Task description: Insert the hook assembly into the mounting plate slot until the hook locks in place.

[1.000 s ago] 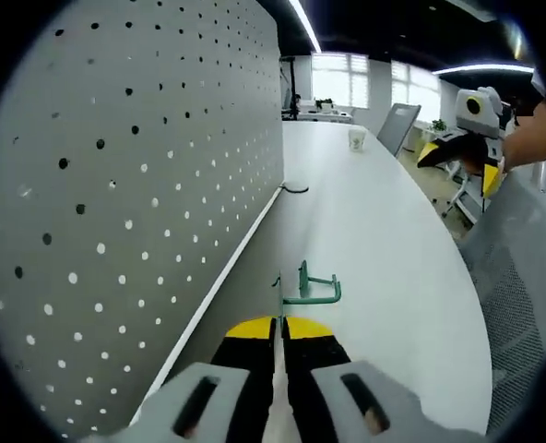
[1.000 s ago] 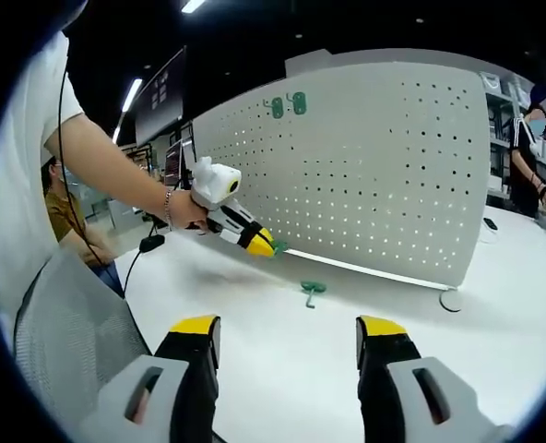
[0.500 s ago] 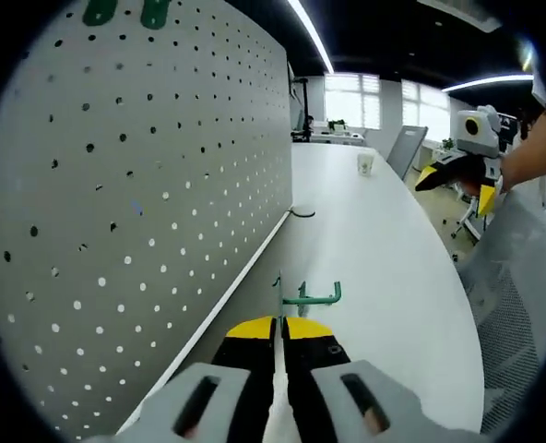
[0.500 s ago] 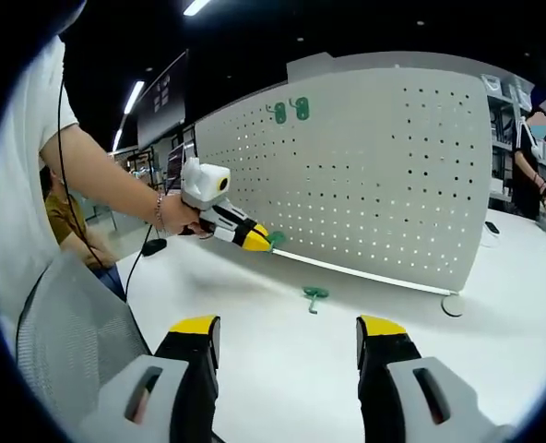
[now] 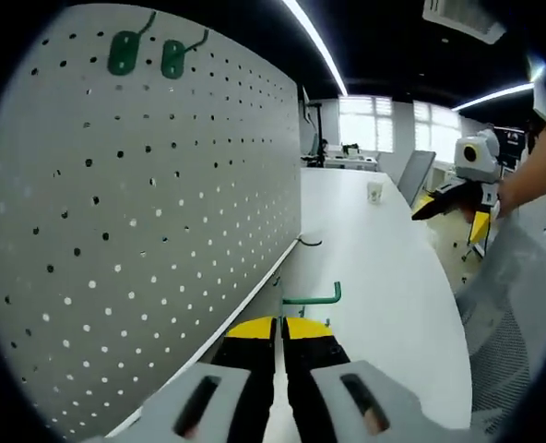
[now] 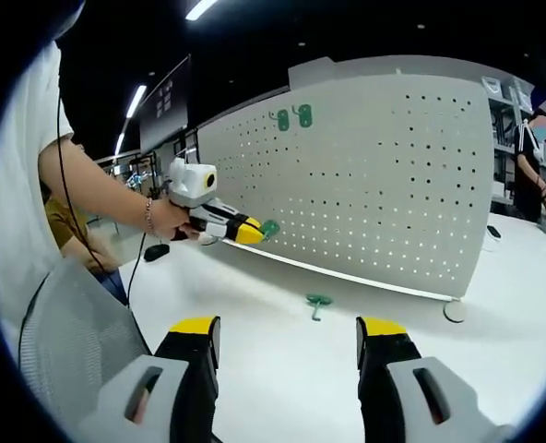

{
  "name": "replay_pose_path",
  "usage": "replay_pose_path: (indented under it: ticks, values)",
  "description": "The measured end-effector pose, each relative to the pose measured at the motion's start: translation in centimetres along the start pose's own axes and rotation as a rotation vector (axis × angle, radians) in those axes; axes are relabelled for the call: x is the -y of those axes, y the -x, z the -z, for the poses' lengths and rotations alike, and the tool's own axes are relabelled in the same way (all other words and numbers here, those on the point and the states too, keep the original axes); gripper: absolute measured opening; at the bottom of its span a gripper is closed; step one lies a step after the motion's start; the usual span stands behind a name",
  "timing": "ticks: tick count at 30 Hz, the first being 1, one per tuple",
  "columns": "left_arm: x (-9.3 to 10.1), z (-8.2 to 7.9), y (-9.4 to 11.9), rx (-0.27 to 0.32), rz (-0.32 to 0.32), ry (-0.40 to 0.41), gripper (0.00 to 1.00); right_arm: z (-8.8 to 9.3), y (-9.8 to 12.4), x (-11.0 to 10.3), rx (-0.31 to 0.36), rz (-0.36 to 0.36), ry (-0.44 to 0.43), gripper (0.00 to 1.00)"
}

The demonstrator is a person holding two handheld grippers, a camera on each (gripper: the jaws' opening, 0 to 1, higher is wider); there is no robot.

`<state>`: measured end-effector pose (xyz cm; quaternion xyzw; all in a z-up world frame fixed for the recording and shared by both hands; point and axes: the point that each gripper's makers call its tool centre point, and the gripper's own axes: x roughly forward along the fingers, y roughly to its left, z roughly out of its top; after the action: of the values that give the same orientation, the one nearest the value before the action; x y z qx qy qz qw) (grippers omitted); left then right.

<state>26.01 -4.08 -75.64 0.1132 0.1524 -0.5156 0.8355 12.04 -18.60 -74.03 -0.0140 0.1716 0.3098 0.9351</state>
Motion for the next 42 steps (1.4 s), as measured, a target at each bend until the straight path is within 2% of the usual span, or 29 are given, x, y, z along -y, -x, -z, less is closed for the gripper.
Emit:
replay_pose_path:
  ticks: [12,15,28,42]
  values:
    - [0.9,-2.5,1.9,0.096,-0.042,0.025,0.02,-0.9,-0.1,-0.4,0.021,-0.008,0.007,0.58]
    - [1.0,-3.3,2.6,0.137,-0.059,0.048,0.02,-1.1,-0.1,-0.5,0.027,-0.009,0.007,0.58]
    - [1.8,-5.0,5.0,0.204,-0.08,0.042,0.02,-1.3,-0.4,-0.7,0.04,-0.02,-0.002,0.58]
    - [2.7,-5.9,7.6,0.274,-0.091,0.053,0.02,-2.0,-0.9,-1.0,0.051,-0.036,0.002,0.58]
